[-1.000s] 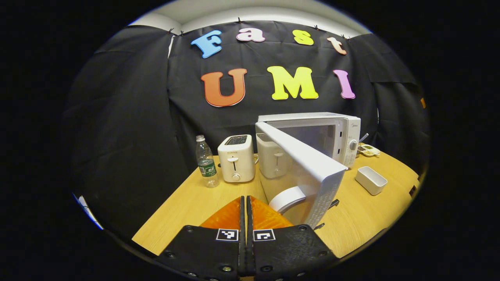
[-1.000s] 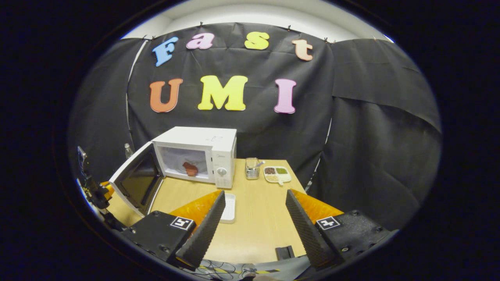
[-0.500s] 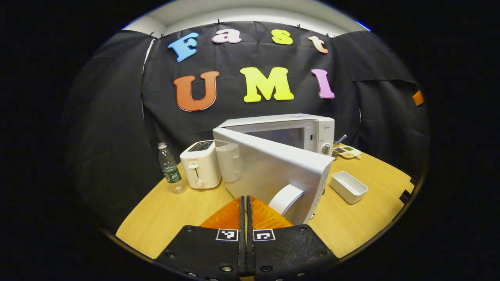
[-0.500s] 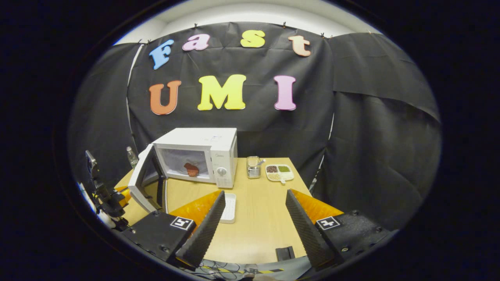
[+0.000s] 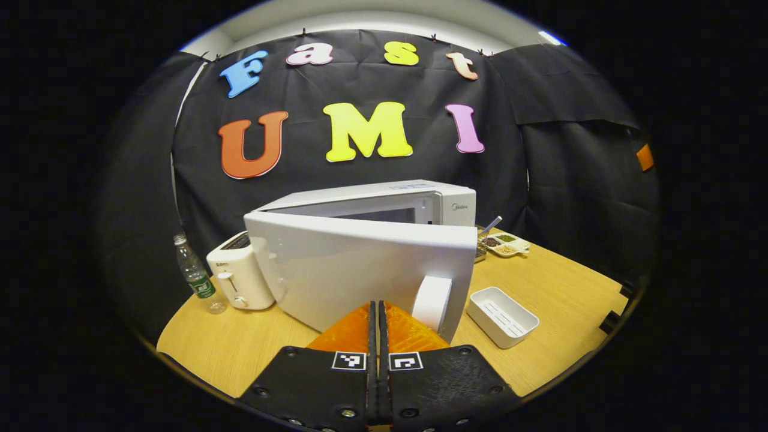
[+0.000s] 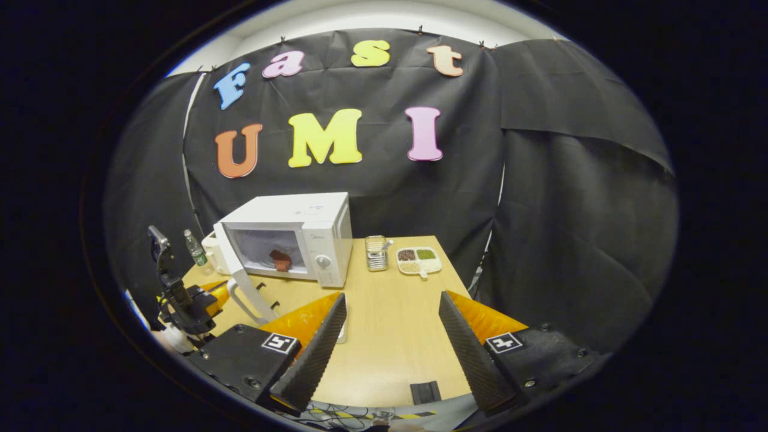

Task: Open the microwave oven with the left hand, put the food in, and close the microwave oven.

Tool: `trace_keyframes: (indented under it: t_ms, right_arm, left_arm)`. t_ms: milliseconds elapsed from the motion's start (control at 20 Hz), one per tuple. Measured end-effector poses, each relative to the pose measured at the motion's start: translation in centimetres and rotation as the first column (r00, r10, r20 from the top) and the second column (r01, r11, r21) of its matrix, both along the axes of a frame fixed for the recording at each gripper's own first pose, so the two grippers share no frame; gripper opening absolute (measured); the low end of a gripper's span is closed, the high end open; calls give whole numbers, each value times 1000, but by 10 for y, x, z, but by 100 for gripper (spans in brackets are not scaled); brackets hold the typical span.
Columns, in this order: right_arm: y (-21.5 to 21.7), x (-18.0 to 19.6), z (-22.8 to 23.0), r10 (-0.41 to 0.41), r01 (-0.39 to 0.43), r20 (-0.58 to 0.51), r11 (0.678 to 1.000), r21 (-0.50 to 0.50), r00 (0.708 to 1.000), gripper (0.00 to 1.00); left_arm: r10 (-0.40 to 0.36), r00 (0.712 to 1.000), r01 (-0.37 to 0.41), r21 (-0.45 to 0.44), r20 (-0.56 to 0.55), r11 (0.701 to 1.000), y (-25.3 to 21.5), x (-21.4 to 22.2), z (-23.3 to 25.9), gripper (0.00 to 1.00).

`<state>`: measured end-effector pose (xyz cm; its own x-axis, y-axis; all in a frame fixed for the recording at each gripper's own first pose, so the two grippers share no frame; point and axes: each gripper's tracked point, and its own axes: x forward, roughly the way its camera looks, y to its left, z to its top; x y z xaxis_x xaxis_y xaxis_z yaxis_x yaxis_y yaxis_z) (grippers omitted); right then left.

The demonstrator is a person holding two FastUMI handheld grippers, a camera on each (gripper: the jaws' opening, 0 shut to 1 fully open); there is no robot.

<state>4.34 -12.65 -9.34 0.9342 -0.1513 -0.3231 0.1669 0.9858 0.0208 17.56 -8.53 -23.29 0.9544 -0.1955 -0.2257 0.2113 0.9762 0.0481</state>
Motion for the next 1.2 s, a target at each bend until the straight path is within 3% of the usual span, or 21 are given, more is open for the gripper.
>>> trace_keyframes:
  t_ms: [300, 350, 500, 550, 600, 650, 700, 1100, 1150, 1200]
  right_arm:
    - [-21, 30, -2, -7, 7, -17, 1000, 21, 1000, 99]
    - [-23, 35, 0, -3, 3, -15, 1000, 22, 1000, 91]
    - [-30, 52, 2, 4, -4, -13, 1000, 17, 1000, 91]
    - [-33, 57, 2, 6, -6, -15, 1000, 18, 1000, 99]
    - [-35, 62, 2, 7, -7, -16, 1000, 19, 1000, 91]
    - [-38, 65, 3, 10, -9, -19, 1000, 20, 1000, 91]
    - [-41, 69, 2, 11, -11, -23, 1000, 17, 1000, 99]
    - [-62, 94, -1, 12, -12, -48, 1000, 9, 999, 99]
    - [-62, 95, -1, 13, -13, -50, 1000, 11, 999, 91]
    - [-64, 97, -1, 13, -12, -52, 1000, 11, 999, 91]
  left_arm:
    - [-30, 1000, 30, -3, 5, 1000, -35, 44, 0, 0]
    - [-32, 999, 32, -3, 6, 999, -38, 51, 0, 0]
    - [-31, 999, 31, -6, 9, 999, -49, 71, -2, 0]
    - [-31, 1000, 31, -8, 7, 1000, -53, 77, -3, 0]
    - [-30, 1000, 30, -7, 7, 1000, -55, 87, -3, 0]
    - [-27, 1000, 27, -5, 3, 1000, -57, 93, -5, 0]
    - [-26, 1000, 26, -4, 3, 1000, -60, 100, -5, 0]
    - [5, 1000, -5, -3, -15, 1000, -73, 146, -10, 0]
    - [9, 1000, -9, -9, -18, 1000, -73, 145, -11, 8]
    - [6, 1000, -6, -11, -15, 1000, -74, 145, -11, 0]
